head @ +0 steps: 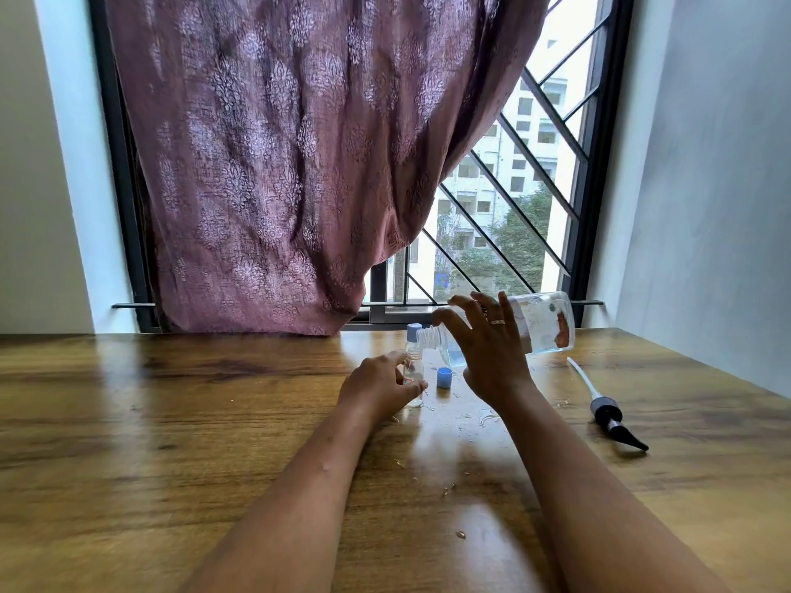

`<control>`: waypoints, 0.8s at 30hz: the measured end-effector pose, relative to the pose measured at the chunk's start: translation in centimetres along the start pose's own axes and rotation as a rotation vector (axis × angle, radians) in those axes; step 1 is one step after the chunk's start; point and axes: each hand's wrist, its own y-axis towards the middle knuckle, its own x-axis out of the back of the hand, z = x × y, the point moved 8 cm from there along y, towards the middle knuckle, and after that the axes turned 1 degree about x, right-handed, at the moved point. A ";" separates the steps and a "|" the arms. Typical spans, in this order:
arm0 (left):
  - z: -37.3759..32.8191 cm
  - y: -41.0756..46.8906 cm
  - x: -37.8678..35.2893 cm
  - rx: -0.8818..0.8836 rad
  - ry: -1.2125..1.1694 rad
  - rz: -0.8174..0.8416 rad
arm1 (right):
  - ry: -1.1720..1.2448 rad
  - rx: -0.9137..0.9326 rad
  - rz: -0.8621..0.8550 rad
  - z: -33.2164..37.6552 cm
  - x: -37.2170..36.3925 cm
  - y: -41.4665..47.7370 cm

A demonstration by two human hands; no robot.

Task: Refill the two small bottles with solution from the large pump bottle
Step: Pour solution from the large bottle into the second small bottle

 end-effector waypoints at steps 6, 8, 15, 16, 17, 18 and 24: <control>0.1 -0.2 0.1 0.007 -0.034 0.006 | 0.040 -0.010 0.006 -0.1 -0.2 -0.1; 0.1 -0.1 0.1 0.008 -0.032 0.009 | 0.043 -0.009 0.002 -0.1 -0.2 -0.1; 0.0 -0.2 0.2 0.006 -0.023 0.008 | 0.045 -0.012 -0.006 -0.1 -0.1 0.0; -0.1 -0.2 0.2 0.006 -0.017 0.008 | 0.046 -0.013 -0.005 -0.1 -0.1 0.0; -0.1 -0.2 0.2 0.007 -0.014 0.009 | 0.048 -0.013 -0.007 -0.1 -0.1 0.0; 0.0 -0.2 0.1 0.009 -0.015 0.011 | 0.048 -0.013 -0.007 -0.1 0.0 0.0; -0.1 -0.2 0.1 0.007 -0.015 0.013 | 0.050 -0.004 -0.003 0.1 0.0 0.0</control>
